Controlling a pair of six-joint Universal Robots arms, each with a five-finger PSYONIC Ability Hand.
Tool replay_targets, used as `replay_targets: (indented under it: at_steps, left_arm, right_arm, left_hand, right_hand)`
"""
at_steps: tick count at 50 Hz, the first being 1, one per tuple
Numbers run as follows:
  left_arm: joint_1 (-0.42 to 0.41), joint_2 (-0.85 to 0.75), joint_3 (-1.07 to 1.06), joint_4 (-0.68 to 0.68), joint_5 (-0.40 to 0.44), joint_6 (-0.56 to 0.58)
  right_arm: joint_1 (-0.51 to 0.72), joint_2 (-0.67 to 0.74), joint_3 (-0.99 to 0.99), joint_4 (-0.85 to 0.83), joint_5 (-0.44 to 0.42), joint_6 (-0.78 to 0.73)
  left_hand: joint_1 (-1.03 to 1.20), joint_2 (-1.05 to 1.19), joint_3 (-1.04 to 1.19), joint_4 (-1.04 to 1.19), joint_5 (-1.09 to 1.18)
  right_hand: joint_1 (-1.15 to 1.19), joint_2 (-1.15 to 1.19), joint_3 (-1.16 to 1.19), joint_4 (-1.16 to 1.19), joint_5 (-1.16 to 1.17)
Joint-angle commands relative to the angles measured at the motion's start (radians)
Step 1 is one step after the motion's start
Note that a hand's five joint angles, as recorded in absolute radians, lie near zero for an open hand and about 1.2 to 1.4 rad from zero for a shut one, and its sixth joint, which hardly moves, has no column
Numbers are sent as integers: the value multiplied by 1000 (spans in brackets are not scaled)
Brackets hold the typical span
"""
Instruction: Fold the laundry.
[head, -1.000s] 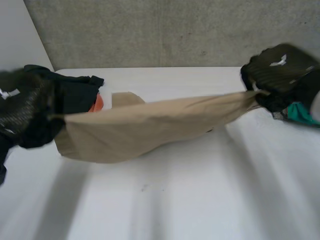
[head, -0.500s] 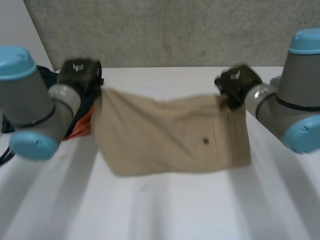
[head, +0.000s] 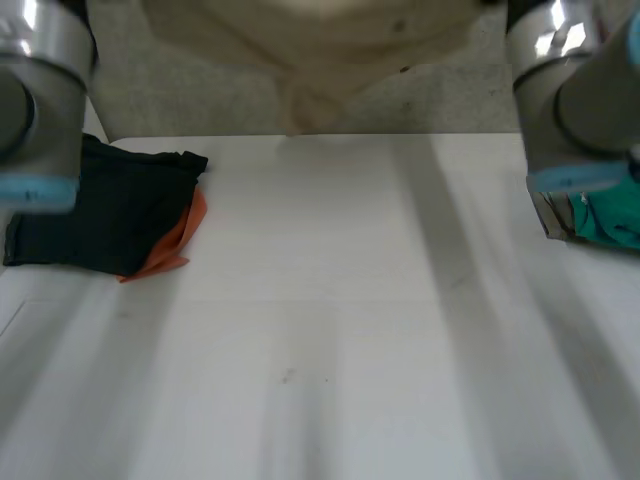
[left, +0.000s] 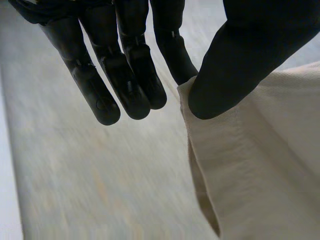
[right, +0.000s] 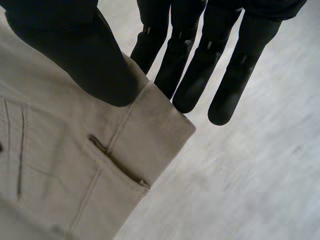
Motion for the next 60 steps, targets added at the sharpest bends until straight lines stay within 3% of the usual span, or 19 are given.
replay_targets:
  at_steps: [1, 7, 14, 22, 28, 31, 37, 40, 43, 44, 46, 54, 56, 60]
  left_arm:
    - [-4, -10, -332, 5, 73, 12]
    - [-22, -105, -527, 62, 89, 87]
    - [-21, -92, -639, 11, 76, 161]
    - [-25, 77, -708, -266, 72, 168]
    - [-35, 230, -760, -615, 96, 227]
    - [-39, 267, -779, -712, 104, 263]
    - [-62, 348, -816, -952, 125, 320]
    - [-82, 364, -810, -1006, 127, 351]
    - [-73, 364, -793, -961, 125, 398]
    - [-58, 359, -779, -908, 124, 429]
    - [-47, 355, -760, -853, 125, 457]
    - [-41, 171, -561, -445, 213, 492]
    - [-38, 67, -462, -397, 269, 498]
    - [-21, -128, -252, -427, 364, 501]
  right_arm:
    - [4, 75, 187, 82, -4, -75]
    - [14, 149, 316, 91, -15, -149]
    - [1, 181, 412, 166, -53, -221]
    - [-2, 62, 493, 437, -73, -295]
    - [-27, -82, 597, 682, -87, -442]
    - [-38, -135, 643, 778, -98, -503]
    - [-79, -277, 815, 1035, -177, -673]
    - [-96, -312, 870, 1022, -234, -707]
    - [-105, -317, 892, 1001, -259, -706]
    - [-111, -304, 895, 979, -265, -701]
    - [-114, -287, 889, 959, -263, -694]
    - [-108, -208, 833, 879, -233, -605]
    - [-95, -201, 824, 855, -233, -579]
    - [-76, -187, 824, 803, -231, -549]
  left_hand:
    - [256, 198, 201, 196, 239]
    - [256, 198, 201, 196, 239]
    - [256, 198, 201, 196, 239]
    - [256, 198, 201, 196, 239]
    - [256, 198, 201, 196, 239]
    - [256, 198, 201, 196, 239]
    - [256, 198, 201, 196, 239]
    - [256, 198, 201, 196, 239]
    - [256, 198, 201, 196, 239]
    - [-348, -406, -403, -408, -365]
    - [-945, -1003, -1000, -1004, -962]
    - [-966, -1024, -1021, -1025, -982]
    - [-913, -970, -968, -972, -929]
    - [-763, -821, -818, -822, -779]
  right_hand:
    - [300, 217, 202, 197, 198]
    - [300, 217, 202, 197, 198]
    - [300, 217, 202, 197, 198]
    - [300, 217, 202, 197, 198]
    - [300, 217, 202, 197, 198]
    - [300, 217, 202, 197, 198]
    - [300, 217, 202, 197, 198]
    - [300, 217, 202, 197, 198]
    - [300, 217, 202, 197, 198]
    - [300, 217, 202, 197, 198]
    - [300, 217, 202, 197, 198]
    - [300, 217, 202, 197, 198]
    - [300, 217, 202, 197, 198]
    - [300, 217, 202, 197, 198]
